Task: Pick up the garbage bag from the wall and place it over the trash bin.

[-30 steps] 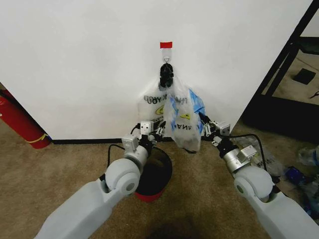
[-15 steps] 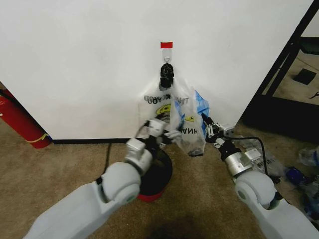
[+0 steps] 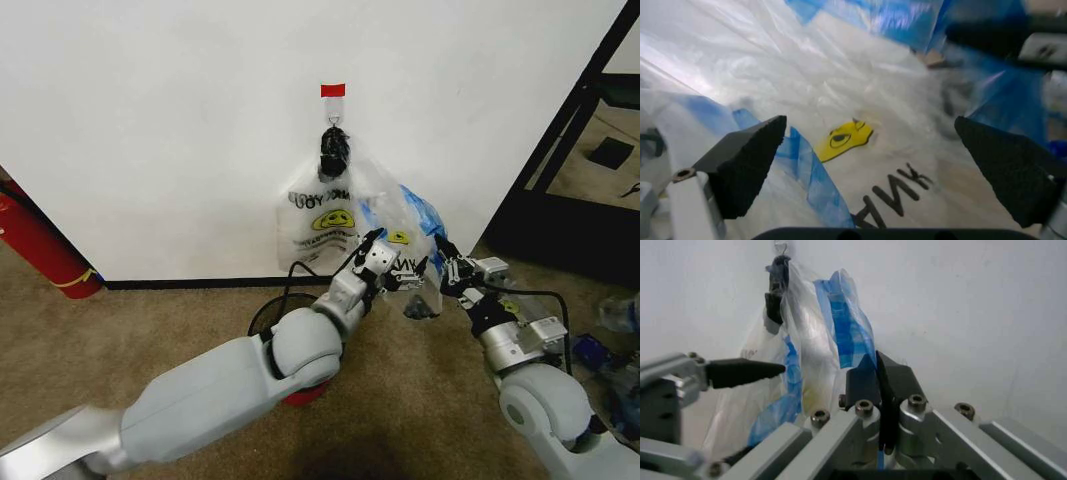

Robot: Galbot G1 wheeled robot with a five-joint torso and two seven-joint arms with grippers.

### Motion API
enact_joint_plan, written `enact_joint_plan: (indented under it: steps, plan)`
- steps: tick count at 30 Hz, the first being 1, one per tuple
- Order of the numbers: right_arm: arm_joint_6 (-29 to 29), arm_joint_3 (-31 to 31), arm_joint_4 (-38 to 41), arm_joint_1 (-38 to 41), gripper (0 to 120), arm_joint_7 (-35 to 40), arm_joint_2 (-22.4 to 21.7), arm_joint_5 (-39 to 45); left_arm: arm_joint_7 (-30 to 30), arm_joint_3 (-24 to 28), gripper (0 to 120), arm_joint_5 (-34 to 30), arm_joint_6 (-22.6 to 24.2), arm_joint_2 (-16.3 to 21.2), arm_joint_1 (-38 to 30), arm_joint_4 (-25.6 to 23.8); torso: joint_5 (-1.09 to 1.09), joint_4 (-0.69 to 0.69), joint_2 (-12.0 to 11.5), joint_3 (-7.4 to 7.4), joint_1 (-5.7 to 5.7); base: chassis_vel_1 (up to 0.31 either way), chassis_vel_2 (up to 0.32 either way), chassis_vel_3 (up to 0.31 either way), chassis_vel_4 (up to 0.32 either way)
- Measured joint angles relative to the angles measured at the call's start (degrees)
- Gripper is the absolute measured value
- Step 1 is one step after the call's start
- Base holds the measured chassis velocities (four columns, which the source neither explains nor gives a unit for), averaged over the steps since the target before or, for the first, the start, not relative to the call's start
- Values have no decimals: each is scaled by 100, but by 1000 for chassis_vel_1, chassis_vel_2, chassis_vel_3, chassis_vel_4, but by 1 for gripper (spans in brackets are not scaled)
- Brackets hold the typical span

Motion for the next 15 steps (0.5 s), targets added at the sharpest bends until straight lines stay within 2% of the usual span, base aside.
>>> enact_joint_plan:
  steps: [3,6,8,13,15]
  plan:
    - [0,40,52,-36,0,-7,-15,14,-130,27,96,6,192,-25,-72,139,-1,0,0,0,0,0,0,0,0]
    - [2,91,70,-67,0,-13,-75,44,-234,-2,88,-2,337,118,-76,163,-2,0,0,0,0,0,0,0,0]
    - [2,94,73,-68,0,-13,-84,49,-242,-6,86,-3,352,139,-76,163,-2,0,0,0,0,0,0,0,0]
    - [3,98,86,-34,0,-18,-158,75,-422,-42,63,-130,528,261,-33,163,-2,0,0,0,0,0,0,0,0]
    - [3,94,90,-32,0,-18,-167,75,-442,-42,60,-148,545,265,-32,163,-2,-1,0,0,0,0,0,0,0]
